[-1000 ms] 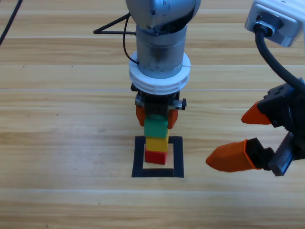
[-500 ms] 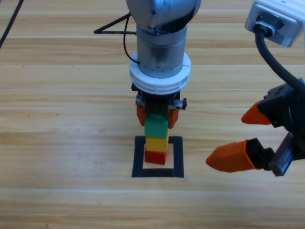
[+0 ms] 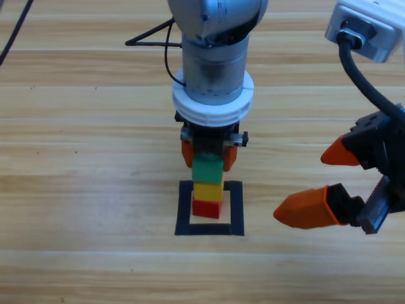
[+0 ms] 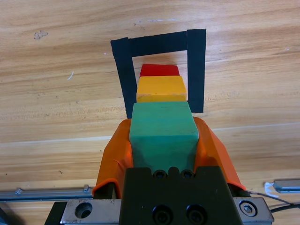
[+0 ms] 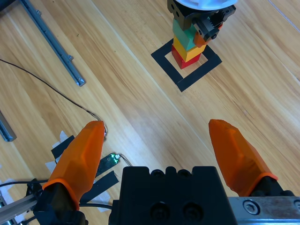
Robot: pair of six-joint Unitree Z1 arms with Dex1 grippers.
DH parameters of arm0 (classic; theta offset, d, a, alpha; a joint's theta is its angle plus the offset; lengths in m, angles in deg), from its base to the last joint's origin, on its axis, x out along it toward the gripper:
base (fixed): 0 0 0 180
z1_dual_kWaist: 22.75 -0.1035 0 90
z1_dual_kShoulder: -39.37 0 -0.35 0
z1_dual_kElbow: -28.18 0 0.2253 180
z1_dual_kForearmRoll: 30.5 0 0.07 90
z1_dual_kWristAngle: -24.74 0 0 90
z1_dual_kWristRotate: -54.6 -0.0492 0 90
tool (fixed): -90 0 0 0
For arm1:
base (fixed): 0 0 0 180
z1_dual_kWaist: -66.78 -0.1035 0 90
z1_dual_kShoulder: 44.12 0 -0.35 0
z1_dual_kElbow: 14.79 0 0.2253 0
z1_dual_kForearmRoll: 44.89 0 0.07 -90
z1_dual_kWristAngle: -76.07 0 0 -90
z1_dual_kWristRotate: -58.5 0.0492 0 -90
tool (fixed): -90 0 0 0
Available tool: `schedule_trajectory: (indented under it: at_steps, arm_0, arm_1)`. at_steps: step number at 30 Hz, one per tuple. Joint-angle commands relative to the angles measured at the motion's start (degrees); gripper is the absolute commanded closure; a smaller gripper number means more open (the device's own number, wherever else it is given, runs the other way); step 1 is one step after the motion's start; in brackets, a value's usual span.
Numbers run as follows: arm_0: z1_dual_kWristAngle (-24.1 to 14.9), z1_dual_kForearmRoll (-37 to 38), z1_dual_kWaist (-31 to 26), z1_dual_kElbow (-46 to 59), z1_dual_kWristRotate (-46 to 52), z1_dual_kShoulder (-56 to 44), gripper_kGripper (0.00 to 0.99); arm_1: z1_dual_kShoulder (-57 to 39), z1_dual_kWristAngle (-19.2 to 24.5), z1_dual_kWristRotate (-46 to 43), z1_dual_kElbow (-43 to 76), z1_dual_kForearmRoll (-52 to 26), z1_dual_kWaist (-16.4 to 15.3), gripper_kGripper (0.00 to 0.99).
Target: Stack the blocks in the rectangular block: red at the bottom, yellow in the middle, green on top
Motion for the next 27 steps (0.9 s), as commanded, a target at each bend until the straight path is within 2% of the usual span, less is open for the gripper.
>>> schedule_trajectory:
  at_steps: [1, 10, 11, 12, 14, 16, 17, 19, 27]
  arm_0:
    - [0.06, 0.57, 1.12, -0.08, 0.21, 3.89, 0.99]
    - [-0.29, 0.57, 1.03, -0.16, 0.29, 3.54, 0.99]
    - [-0.29, 0.57, 1.03, -0.34, 0.21, 3.54, 0.947]
    - [-0.29, 0.57, 1.03, -0.6, 0.21, 3.54, 0.772]
    - [-0.38, 0.48, 1.03, -0.78, 0.29, 3.27, 0.312]
    - [-0.55, 0.39, 1.03, -0.78, 0.38, 3.18, 0.091]
    - [-0.73, 0.31, 1.03, -0.78, 0.38, 3.01, 0.037]
    - [-1.08, 0.31, 1.03, -0.78, 0.38, 2.39, 0.002]
    - [-1.17, 0.04, 1.12, -0.6, 0.73, 0.9, 0.0]
  arm_1:
    - [0.28, 1.14, 0.39, 1.86, 0.76, -1.55, 0.004]
    - [0.28, 1.14, 0.39, 1.86, 0.76, -1.55, 0.004]
    - [0.28, 1.14, 0.39, 1.95, 0.76, -1.55, 0.004]
    - [0.28, 1.14, 0.39, 1.86, 0.76, -1.46, 0.004]
    - [0.28, 1.14, 0.39, 1.95, 0.76, -1.55, 0.004]
    - [0.28, 1.14, 0.48, 1.95, 0.76, -1.55, 0.004]
    - [0.28, 1.14, 0.39, 1.95, 0.76, -1.55, 0.004]
    - [0.28, 1.14, 0.39, 1.95, 0.76, -1.46, 0.004]
    - [0.28, 1.14, 0.39, 1.95, 0.76, -1.55, 0.004]
